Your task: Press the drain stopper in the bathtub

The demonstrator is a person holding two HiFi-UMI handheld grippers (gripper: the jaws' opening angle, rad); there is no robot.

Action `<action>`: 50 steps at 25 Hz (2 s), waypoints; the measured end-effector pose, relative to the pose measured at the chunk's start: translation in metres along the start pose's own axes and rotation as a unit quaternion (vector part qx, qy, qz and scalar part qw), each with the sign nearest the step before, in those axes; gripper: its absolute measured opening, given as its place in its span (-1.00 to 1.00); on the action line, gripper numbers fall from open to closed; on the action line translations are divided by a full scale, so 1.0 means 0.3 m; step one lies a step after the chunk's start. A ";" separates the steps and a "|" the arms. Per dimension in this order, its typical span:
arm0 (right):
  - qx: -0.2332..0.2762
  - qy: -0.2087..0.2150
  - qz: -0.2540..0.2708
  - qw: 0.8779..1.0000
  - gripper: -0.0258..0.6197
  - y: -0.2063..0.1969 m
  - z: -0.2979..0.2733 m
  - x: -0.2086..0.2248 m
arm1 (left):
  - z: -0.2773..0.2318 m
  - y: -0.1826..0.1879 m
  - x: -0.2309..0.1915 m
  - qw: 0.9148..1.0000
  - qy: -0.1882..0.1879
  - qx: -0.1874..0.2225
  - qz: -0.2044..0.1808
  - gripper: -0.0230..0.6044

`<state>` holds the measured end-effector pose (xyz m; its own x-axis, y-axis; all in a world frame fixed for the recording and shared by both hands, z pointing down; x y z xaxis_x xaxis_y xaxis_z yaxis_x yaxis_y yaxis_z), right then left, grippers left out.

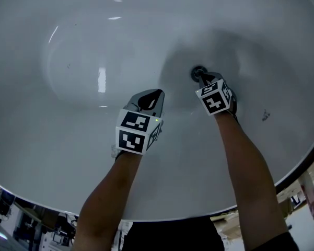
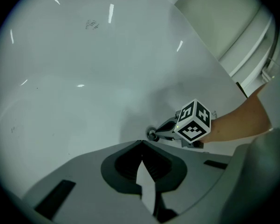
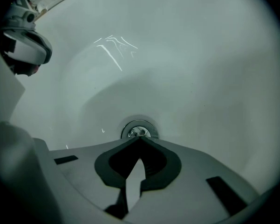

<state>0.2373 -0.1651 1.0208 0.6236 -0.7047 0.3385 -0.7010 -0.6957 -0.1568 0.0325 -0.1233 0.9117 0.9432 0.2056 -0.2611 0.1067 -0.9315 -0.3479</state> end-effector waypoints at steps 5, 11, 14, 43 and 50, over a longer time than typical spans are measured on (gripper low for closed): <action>-0.012 -0.006 0.011 1.000 -0.87 0.016 -0.027 0.006 | 0.010 0.020 -0.018 1.000 0.008 0.017 0.002 -0.89; -0.016 -0.040 0.021 0.999 -0.86 0.025 -0.032 -0.013 | 0.032 0.018 -0.037 0.999 0.019 0.025 0.004 -0.89; -0.016 -0.052 0.017 0.998 -0.86 0.018 -0.043 -0.016 | 0.036 -0.001 -0.033 0.999 0.021 0.025 0.002 -0.89; 0.346 0.002 -0.018 0.938 -0.88 0.288 1.829 -0.951 | 1.861 0.456 0.378 0.976 0.027 0.208 -0.065 -0.89; 0.413 -0.011 0.041 0.910 -0.88 0.321 2.261 -1.101 | 2.161 0.509 0.409 0.957 0.028 0.276 -0.087 -0.89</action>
<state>0.1984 -0.0938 0.2646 0.5943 -0.7549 0.2775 -0.2518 -0.5023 -0.8272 -0.0396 -0.0456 0.2427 0.9434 0.3122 -0.1121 0.0962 -0.5808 -0.8083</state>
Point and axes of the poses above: the fingertips, and each gripper's own axes: z backward along the fingers, x to its right, y out of its top, the point moved 8 cm from there along z, backward along the fingers, and after that the axes turned 14 degrees about y, right-handed, at the moved point
